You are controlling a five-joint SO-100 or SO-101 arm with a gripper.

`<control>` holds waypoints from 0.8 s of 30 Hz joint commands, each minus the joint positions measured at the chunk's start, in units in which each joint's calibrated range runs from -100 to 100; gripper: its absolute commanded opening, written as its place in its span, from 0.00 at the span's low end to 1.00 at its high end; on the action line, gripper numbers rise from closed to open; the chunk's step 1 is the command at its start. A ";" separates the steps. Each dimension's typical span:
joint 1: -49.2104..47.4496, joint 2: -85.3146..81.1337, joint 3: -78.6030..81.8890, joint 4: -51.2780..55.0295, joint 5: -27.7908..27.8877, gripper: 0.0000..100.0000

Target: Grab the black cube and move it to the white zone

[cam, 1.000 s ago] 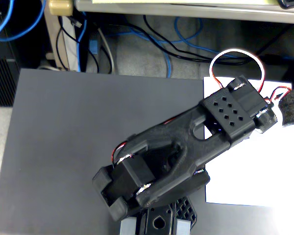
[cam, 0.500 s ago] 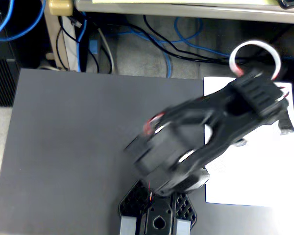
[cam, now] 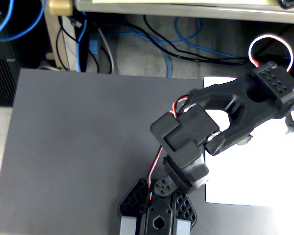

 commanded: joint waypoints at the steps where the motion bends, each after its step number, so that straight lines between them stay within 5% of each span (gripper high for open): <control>1: -0.35 -0.31 -4.04 0.61 0.44 0.26; 10: -0.35 -0.31 -5.40 0.86 2.59 0.31; 12: -1.01 -0.31 -11.83 8.07 2.07 0.31; 15: -5.13 -0.39 -22.89 18.02 -1.44 0.31; 21: -9.47 -3.50 -24.71 21.79 -4.17 0.31; 24: -22.87 -16.77 -24.71 22.90 -12.44 0.30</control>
